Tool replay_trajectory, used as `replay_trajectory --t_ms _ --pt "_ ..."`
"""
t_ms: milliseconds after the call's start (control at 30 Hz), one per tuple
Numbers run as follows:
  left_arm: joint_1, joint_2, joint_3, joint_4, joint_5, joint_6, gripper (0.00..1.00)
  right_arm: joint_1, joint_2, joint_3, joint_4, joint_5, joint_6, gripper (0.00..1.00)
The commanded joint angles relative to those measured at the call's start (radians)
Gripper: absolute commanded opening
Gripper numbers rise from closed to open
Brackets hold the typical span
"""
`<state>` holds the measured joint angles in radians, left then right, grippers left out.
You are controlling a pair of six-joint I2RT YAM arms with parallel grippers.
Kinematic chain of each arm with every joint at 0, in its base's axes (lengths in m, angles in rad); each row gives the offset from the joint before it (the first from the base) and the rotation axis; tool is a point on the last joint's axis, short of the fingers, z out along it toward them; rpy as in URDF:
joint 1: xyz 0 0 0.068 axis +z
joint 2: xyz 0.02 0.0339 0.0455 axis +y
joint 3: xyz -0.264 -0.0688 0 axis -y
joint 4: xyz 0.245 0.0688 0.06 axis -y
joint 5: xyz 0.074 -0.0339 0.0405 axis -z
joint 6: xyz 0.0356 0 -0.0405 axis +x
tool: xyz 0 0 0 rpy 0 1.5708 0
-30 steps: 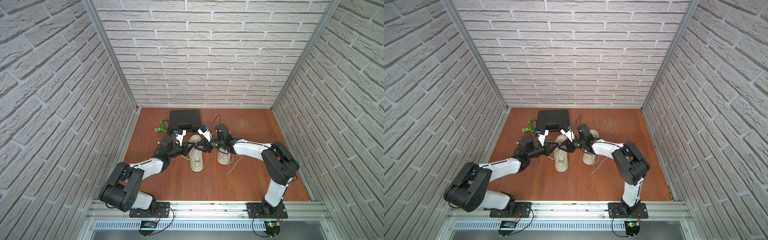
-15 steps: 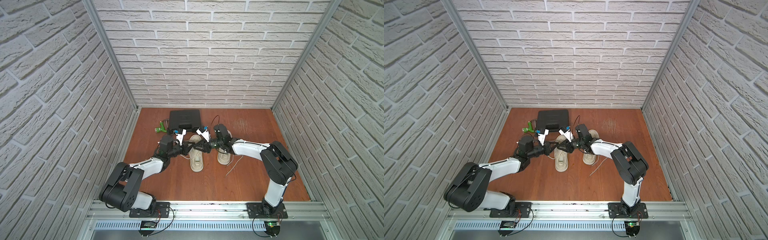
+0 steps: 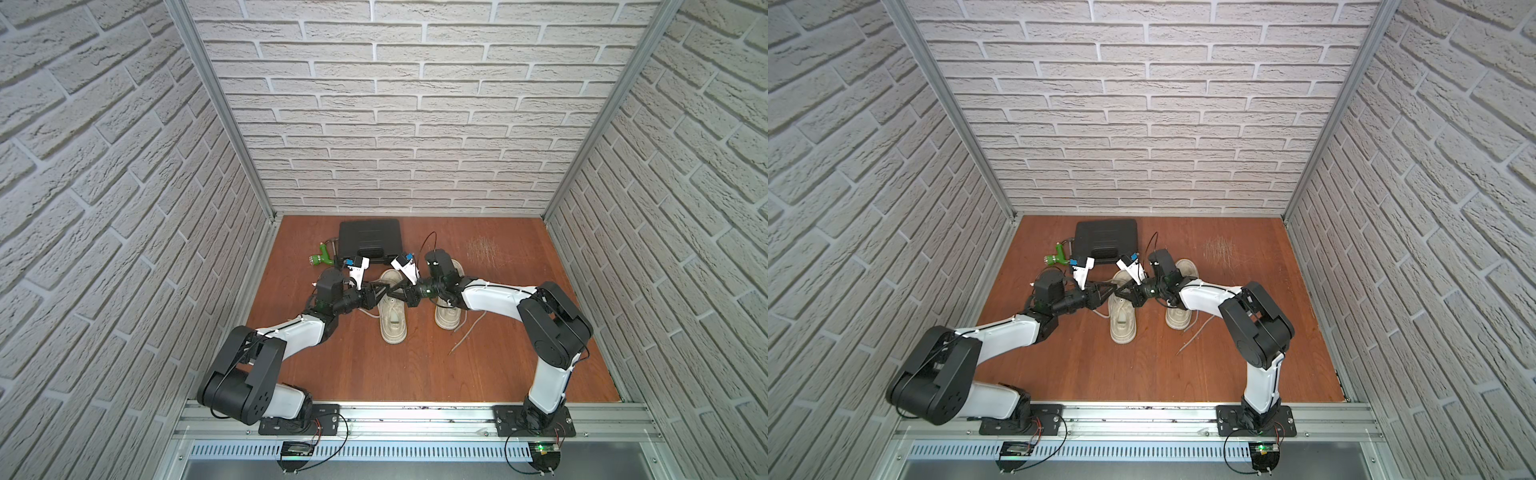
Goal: Tie the shoes
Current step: Wrap the shoelace around the shoelace.
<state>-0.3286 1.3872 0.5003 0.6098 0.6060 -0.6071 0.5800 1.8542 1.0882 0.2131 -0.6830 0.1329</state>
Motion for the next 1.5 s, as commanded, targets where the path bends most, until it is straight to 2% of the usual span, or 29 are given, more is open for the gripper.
replay_trajectory --t_ms 0,133,267,433,567,833,1067,1200,1467 --pt "0.064 -0.086 0.006 -0.11 -0.042 0.009 0.44 0.006 -0.064 -0.001 -0.047 0.052 -0.046 0.03" --pt "0.144 -0.167 0.054 -0.43 -0.153 0.083 0.47 0.006 -0.084 -0.001 -0.092 0.085 -0.067 0.03" --pt "0.155 -0.145 0.184 -0.796 -0.359 0.227 0.51 0.006 -0.093 0.002 -0.108 0.094 -0.073 0.03" --pt "0.097 -0.046 0.327 -1.013 -0.55 0.396 0.53 0.007 -0.095 0.0 -0.097 0.09 -0.068 0.03" --pt "0.039 0.062 0.431 -1.099 -0.627 0.527 0.55 0.007 -0.088 0.001 -0.089 0.08 -0.06 0.03" --pt "0.019 0.25 0.516 -1.114 -0.618 0.694 0.64 0.011 -0.072 0.007 -0.073 0.066 -0.048 0.03" --pt "0.038 0.326 0.581 -1.105 -0.556 0.763 0.69 0.017 -0.051 0.013 -0.057 0.063 -0.039 0.03" --pt "0.07 0.351 0.621 -1.102 -0.518 0.805 0.77 0.018 -0.049 0.013 -0.052 0.065 -0.035 0.03" --pt "0.108 0.451 0.739 -1.115 -0.406 0.892 0.77 0.021 -0.037 0.031 -0.063 0.057 -0.035 0.03"
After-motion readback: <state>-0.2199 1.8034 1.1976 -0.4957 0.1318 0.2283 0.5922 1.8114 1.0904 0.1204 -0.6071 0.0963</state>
